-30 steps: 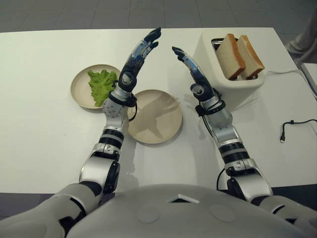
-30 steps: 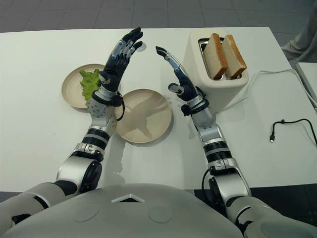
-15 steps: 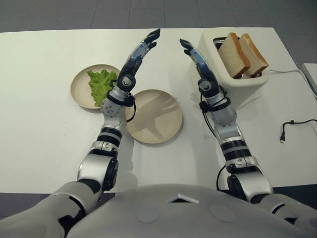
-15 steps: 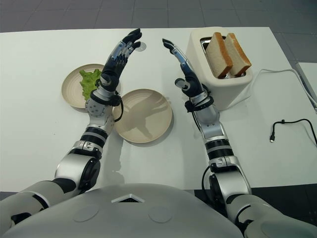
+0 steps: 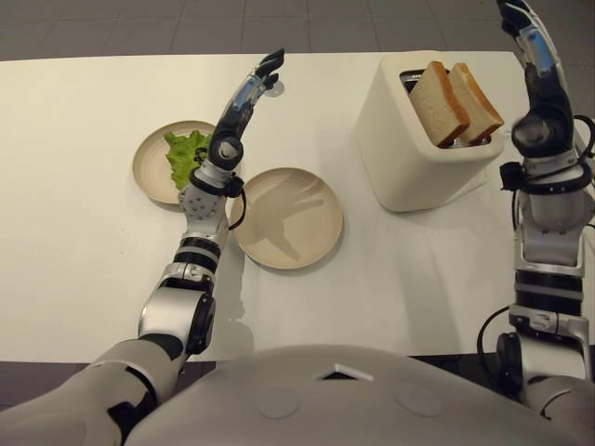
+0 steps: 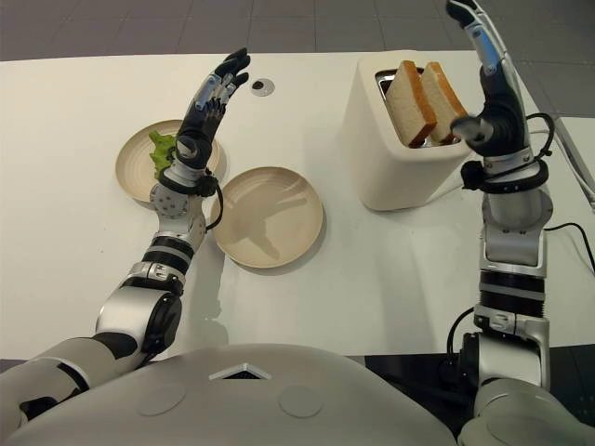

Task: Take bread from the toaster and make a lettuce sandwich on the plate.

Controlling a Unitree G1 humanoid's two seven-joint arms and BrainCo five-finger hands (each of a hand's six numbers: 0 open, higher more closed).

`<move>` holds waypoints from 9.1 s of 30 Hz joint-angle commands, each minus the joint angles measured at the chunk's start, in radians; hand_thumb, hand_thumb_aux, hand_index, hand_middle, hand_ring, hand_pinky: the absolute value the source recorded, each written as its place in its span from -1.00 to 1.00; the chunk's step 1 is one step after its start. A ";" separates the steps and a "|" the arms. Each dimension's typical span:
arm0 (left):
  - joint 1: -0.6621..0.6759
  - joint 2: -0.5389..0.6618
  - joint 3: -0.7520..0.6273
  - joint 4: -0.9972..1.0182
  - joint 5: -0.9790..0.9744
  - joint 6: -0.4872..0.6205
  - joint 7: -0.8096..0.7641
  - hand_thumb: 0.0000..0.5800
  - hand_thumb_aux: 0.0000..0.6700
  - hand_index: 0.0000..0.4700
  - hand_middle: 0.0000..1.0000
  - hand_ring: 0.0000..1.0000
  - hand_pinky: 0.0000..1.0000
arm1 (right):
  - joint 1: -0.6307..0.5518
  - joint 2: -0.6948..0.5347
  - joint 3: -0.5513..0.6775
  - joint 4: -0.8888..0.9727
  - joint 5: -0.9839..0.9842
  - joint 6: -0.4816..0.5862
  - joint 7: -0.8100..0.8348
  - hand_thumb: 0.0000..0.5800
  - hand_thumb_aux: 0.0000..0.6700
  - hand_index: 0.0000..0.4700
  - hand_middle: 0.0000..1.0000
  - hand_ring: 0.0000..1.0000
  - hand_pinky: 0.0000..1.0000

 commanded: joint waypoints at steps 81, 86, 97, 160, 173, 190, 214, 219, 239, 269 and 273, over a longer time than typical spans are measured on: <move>0.068 0.608 0.039 -0.062 1.008 0.281 0.649 -1.00 -1.00 -1.00 -1.00 -1.00 -1.00 | -0.116 -0.119 -0.040 -0.031 0.051 0.136 -0.125 1.00 1.00 1.00 1.00 1.00 1.00; 0.057 0.694 -0.074 0.036 1.084 0.476 0.654 -1.00 -1.00 -1.00 -1.00 -1.00 -1.00 | -0.107 -0.064 -0.038 -0.111 0.276 0.150 -0.026 1.00 1.00 1.00 1.00 1.00 1.00; -0.006 0.675 -0.248 0.164 1.029 0.553 0.588 0.42 -0.07 -0.07 -1.00 -1.00 -1.00 | 0.072 0.076 0.280 -0.349 0.471 0.345 0.279 1.00 1.00 1.00 1.00 1.00 1.00; -0.054 0.409 -0.423 0.090 0.715 0.024 0.574 0.99 0.87 0.87 -1.00 -1.00 -1.00 | 0.101 0.127 0.447 -0.222 -0.102 0.371 0.174 -1.00 -1.00 -1.00 0.43 0.43 0.43; -0.074 0.388 -0.490 0.133 0.887 0.157 0.631 -0.11 -0.49 -0.49 -1.00 -1.00 -1.00 | 0.104 0.128 0.464 -0.185 -0.103 0.336 0.180 -1.00 -1.00 -1.00 0.44 0.44 0.44; -0.030 0.506 -0.400 0.001 0.851 0.198 0.665 -1.00 -1.00 -1.00 -1.00 -1.00 -1.00 | 0.172 0.049 0.283 -0.428 0.111 0.337 0.261 -1.00 -1.00 -1.00 -1.00 -1.00 -1.00; -0.061 0.478 -0.416 0.071 0.883 0.267 0.667 -1.00 -1.00 -1.00 -1.00 -1.00 -1.00 | 0.177 -0.180 0.071 -0.140 -0.253 0.326 0.114 -1.00 -1.00 -1.00 -1.00 -1.00 -1.00; -0.069 0.482 -0.425 0.099 0.892 0.278 0.678 -1.00 -1.00 -1.00 -1.00 -1.00 -1.00 | 0.151 -0.179 0.119 -0.101 -0.280 0.322 0.090 -1.00 -1.00 -1.00 -1.00 -1.00 -1.00; -0.078 0.473 -0.413 0.101 0.822 0.184 0.723 -1.00 -1.00 -1.00 -1.00 -1.00 -1.00 | -0.004 -0.117 0.031 -0.155 -0.158 0.260 -0.111 1.00 1.00 1.00 1.00 1.00 1.00; 0.140 0.504 -0.296 -0.397 -0.205 -0.035 0.020 -1.00 -1.00 -1.00 -1.00 -1.00 -1.00 | -0.011 0.027 0.558 -0.278 0.036 0.467 0.458 1.00 1.00 1.00 1.00 1.00 1.00; 0.148 0.479 -0.283 -0.385 -0.167 -0.010 -0.042 -1.00 -1.00 -1.00 -1.00 -1.00 -1.00 | -0.097 0.028 0.603 -0.217 -0.029 0.469 0.510 1.00 1.00 1.00 1.00 1.00 1.00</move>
